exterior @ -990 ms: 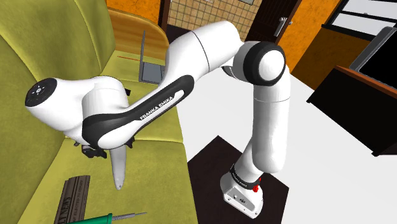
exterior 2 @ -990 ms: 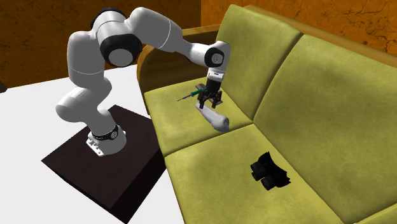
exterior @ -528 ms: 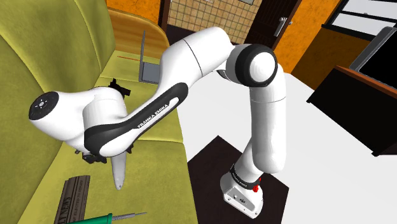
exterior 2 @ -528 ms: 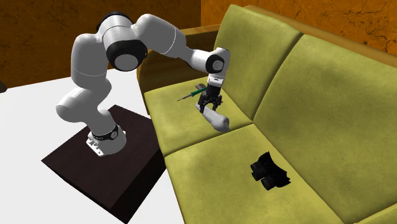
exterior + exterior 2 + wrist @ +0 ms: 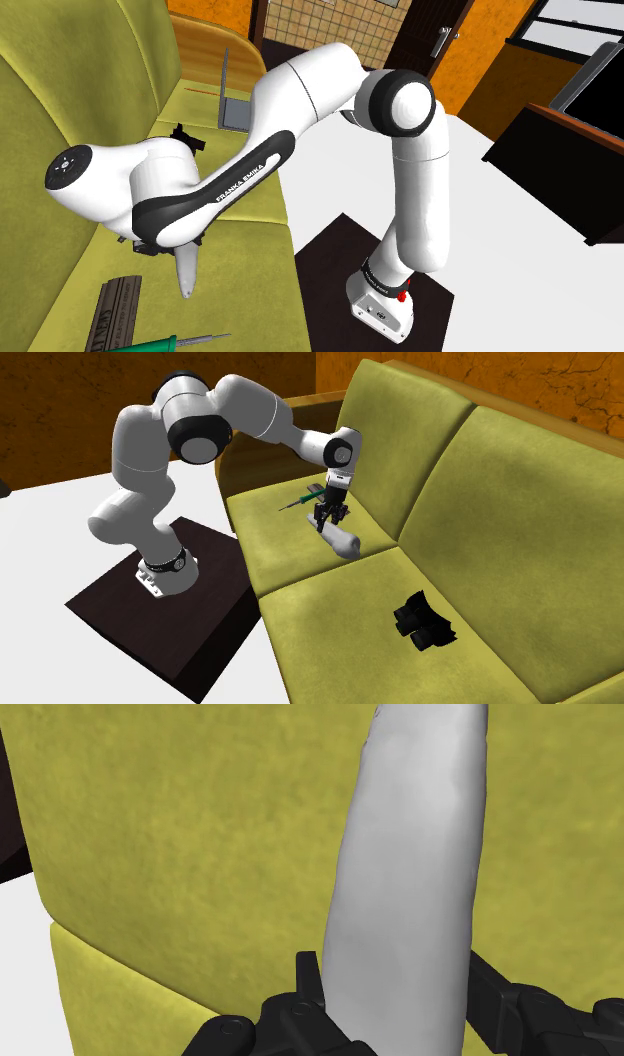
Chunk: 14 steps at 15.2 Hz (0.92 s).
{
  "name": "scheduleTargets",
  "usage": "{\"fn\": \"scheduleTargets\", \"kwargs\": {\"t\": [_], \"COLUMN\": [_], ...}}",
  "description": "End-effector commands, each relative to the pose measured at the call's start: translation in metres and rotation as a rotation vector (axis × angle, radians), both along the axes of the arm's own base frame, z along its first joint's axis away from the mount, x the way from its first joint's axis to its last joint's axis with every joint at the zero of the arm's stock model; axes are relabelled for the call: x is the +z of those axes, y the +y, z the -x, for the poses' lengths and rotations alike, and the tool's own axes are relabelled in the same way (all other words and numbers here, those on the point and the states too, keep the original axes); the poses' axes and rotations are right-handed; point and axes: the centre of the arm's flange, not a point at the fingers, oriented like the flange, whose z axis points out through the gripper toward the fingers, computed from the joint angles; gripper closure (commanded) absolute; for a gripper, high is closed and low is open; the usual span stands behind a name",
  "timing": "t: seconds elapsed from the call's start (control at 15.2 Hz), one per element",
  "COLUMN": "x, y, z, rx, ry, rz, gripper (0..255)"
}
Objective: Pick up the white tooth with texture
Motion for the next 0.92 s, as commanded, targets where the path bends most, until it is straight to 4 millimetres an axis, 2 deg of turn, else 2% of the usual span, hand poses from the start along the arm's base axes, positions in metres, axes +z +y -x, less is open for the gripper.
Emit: {"fn": "scheduleTargets", "kwargs": {"t": [0.0,0.07,0.86], "x": [-0.001,-0.001,0.062], "y": [0.000,-0.001,-0.001], "z": [0.000,0.001,0.001], "rx": [0.000,0.000,0.000], "ry": [0.001,0.001,0.001], "rz": [-0.001,-0.001,-0.001], "gripper": [255,255,255]}}
